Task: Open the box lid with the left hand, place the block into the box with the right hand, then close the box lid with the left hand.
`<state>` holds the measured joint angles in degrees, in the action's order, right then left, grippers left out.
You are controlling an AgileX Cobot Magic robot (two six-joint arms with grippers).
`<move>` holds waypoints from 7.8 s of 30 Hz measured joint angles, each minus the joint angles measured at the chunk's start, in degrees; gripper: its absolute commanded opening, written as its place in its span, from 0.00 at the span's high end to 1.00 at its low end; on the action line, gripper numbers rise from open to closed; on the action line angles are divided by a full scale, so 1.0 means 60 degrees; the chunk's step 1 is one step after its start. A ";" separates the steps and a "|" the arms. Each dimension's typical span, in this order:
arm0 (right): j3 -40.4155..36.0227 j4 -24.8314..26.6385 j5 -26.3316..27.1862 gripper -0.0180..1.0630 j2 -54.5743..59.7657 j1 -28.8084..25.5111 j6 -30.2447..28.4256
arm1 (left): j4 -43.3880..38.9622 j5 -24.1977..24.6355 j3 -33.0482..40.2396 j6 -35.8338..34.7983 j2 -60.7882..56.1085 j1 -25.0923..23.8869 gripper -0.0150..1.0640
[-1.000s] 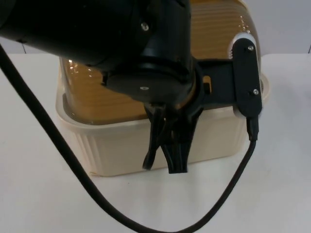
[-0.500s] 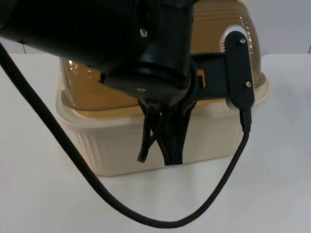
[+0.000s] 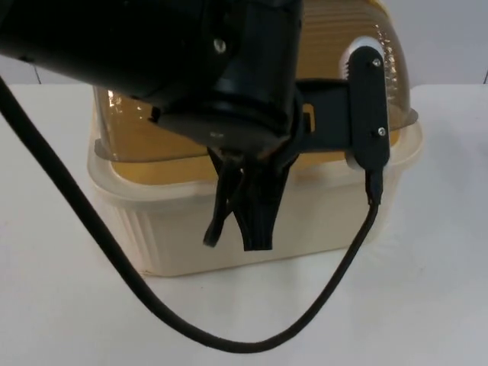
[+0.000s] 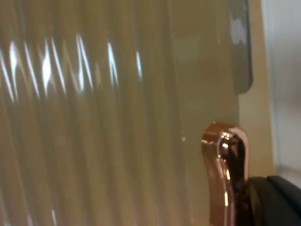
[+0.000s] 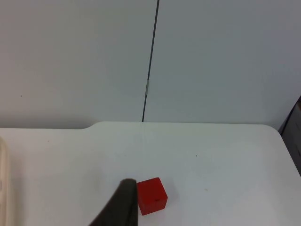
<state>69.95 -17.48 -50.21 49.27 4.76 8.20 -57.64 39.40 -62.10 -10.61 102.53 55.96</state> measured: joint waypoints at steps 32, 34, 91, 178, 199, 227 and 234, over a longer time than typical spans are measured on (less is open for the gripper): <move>0.0000 0.0000 -0.0037 0.02 0.0000 0.0000 0.0000 | 0.6335 0.0534 -0.3352 0.7497 -0.0224 -0.3061 0.99; 0.0000 0.0000 -0.0037 0.02 0.0000 0.0000 0.0000 | 0.6355 0.0569 -0.3364 0.7517 -0.0224 -0.3101 0.99; 0.0000 0.0000 0.0035 0.02 0.0000 0.0000 0.0000 | 1.0672 0.0444 -0.3372 0.2193 -0.4283 -0.8764 0.13; 0.1533 0.4517 0.4242 0.07 1.0007 -0.1985 -0.3836 | 0.9437 0.0130 -0.3372 0.2296 -0.4515 -0.8764 0.01; 0.1576 0.4496 0.6549 0.01 1.2175 -0.1985 -0.4787 | 0.9437 0.1104 -0.3372 0.2296 -0.4087 -0.8764 0.01; 0.1925 0.4533 0.5497 0.98 1.2953 -0.1985 -0.4574 | 0.9437 0.0883 -0.3372 0.2296 -0.4078 -0.8764 0.01; 0.1906 0.4511 0.4849 0.98 1.1978 -0.1985 -0.4028 | 0.9437 0.0883 -0.3372 0.2296 -0.4078 -0.8764 0.01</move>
<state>81.39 9.58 -21.12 121.13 -7.15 -15.97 -1.02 44.70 -82.33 3.17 78.06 3.38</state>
